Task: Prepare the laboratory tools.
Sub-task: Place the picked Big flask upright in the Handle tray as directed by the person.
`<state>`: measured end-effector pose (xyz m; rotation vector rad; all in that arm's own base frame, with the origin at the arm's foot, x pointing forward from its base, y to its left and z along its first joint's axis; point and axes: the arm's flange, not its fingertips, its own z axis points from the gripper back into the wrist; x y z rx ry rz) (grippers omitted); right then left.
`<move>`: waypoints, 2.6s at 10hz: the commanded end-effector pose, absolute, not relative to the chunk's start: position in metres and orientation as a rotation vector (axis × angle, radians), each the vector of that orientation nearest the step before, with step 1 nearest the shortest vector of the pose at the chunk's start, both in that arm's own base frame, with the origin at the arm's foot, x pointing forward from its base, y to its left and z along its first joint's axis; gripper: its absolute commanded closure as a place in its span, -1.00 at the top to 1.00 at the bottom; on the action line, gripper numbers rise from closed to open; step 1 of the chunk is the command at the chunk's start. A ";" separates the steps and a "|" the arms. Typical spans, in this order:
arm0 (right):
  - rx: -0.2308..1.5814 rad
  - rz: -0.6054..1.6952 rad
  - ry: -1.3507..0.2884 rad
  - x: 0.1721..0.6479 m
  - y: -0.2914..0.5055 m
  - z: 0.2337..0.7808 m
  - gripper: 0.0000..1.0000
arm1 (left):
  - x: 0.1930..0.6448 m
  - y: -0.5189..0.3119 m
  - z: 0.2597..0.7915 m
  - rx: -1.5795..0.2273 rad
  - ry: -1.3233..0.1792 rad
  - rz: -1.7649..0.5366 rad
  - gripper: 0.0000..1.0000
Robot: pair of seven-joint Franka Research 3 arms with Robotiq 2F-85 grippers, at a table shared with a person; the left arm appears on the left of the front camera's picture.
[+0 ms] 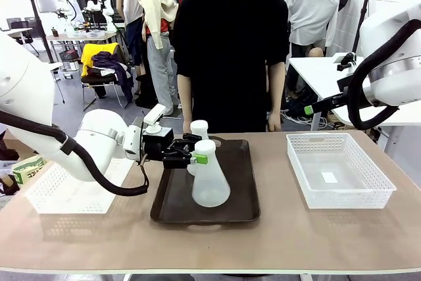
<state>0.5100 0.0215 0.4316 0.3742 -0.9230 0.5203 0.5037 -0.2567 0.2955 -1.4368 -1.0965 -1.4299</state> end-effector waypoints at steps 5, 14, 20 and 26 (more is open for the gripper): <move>0.368 0.524 -0.916 0.510 0.020 0.432 1.00 | 0.503 -0.243 0.304 -1.408 -0.964 -1.449 1.00; 0.368 0.524 -0.916 0.510 0.020 0.432 1.00 | 0.509 -0.243 0.301 -1.336 -0.944 -1.473 1.00; 0.368 0.524 -0.916 0.510 0.020 0.432 1.00 | 0.509 -0.243 0.301 -1.336 -0.944 -1.473 1.00; 0.368 0.524 -0.916 0.510 0.020 0.432 1.00 | 0.509 -0.243 0.301 -1.336 -0.944 -1.473 1.00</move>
